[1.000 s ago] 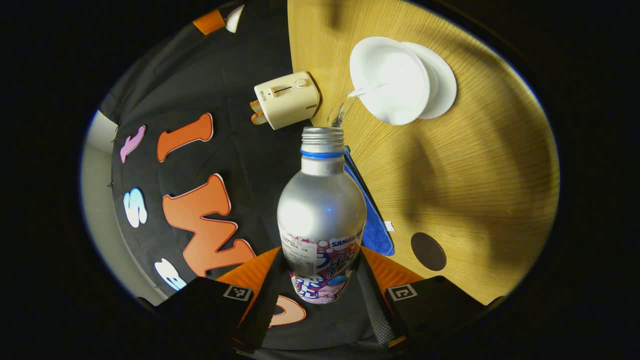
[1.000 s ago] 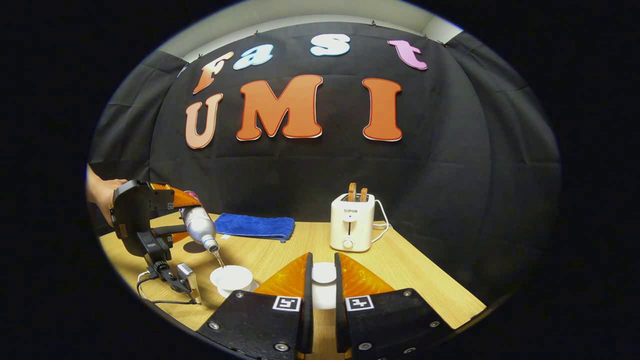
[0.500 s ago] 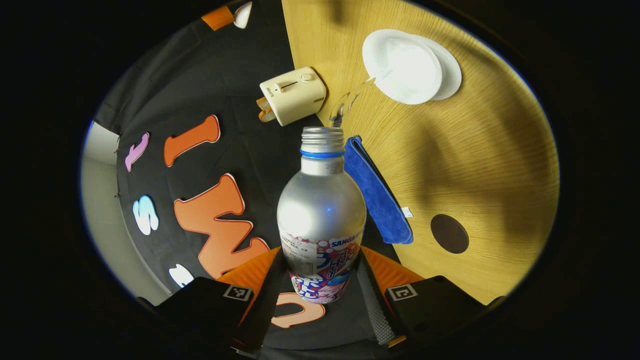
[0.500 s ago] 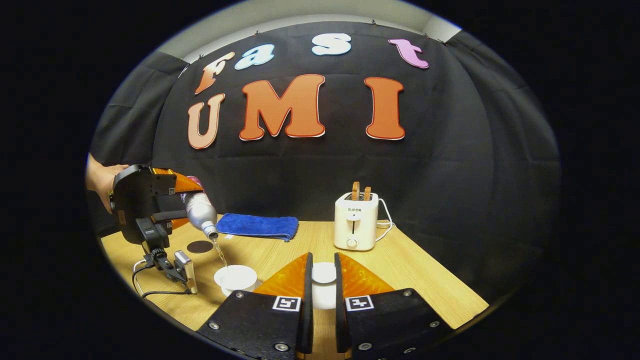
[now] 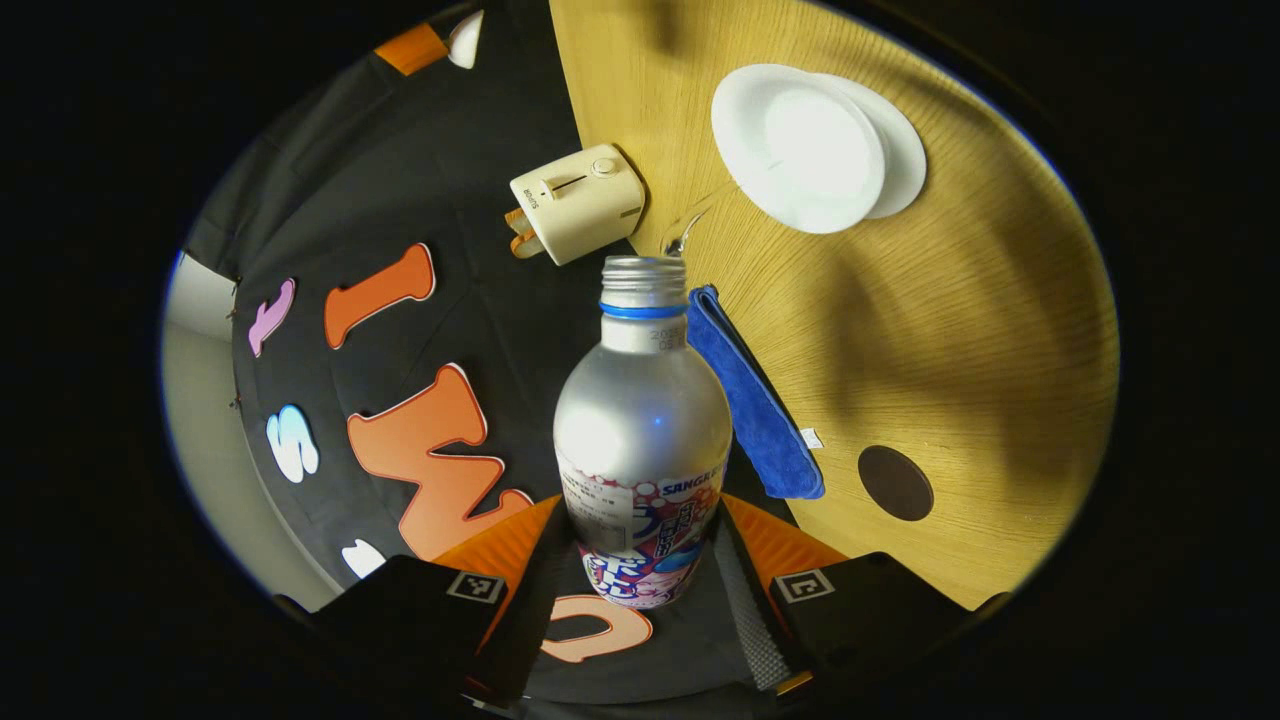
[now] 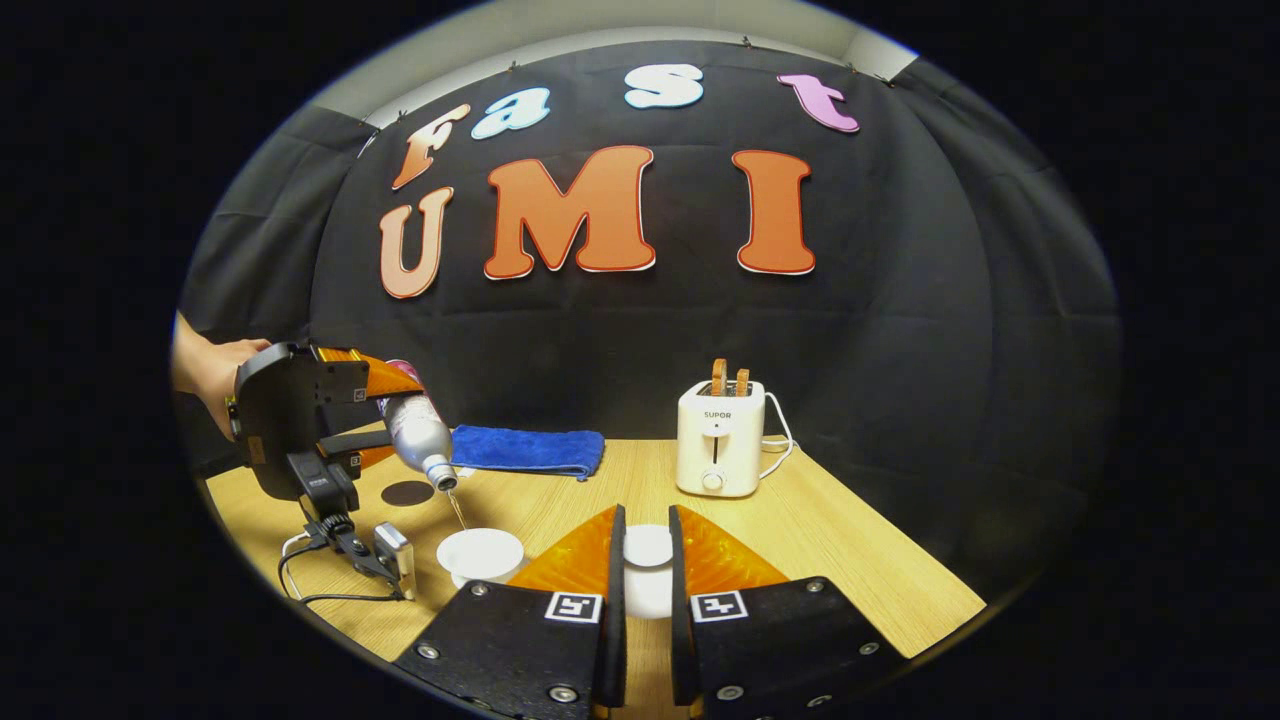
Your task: Open the teacup lid with one hand, grasp the water bottle and pour water into the teacup with the other hand; after pouring, place the water bottle on the coaster and then close the teacup lid.
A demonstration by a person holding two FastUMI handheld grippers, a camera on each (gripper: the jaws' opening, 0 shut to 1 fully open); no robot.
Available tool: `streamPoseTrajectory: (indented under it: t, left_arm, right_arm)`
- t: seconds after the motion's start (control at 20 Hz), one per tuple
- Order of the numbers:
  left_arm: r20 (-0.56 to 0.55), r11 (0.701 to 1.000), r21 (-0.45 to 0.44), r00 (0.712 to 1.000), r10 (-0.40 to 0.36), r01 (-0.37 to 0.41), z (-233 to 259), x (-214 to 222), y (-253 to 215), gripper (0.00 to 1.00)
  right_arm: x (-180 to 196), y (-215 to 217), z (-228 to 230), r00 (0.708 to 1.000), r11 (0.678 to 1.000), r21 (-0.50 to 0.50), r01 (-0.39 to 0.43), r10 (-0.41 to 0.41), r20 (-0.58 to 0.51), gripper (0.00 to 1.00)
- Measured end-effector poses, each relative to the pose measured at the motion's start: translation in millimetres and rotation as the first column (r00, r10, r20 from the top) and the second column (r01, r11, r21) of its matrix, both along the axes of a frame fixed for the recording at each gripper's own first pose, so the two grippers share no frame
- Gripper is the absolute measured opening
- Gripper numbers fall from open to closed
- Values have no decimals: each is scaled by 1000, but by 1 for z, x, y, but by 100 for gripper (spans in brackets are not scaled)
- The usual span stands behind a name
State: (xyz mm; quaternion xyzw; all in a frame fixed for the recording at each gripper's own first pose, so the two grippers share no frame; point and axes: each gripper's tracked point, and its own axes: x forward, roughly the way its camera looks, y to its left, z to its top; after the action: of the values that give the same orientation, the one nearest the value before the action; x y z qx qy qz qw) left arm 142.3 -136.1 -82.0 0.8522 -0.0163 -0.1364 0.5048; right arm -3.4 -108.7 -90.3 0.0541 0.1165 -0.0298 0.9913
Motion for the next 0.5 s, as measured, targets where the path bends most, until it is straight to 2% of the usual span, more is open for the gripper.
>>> streamPoseTrajectory:
  t: [0.5]
  left_arm:
    - [-16,999,43,1000,-27,27,-21,-7,-5,83]
  right_arm:
    - [1,7,-1,1000,1000,2,-18,18,-2,18]
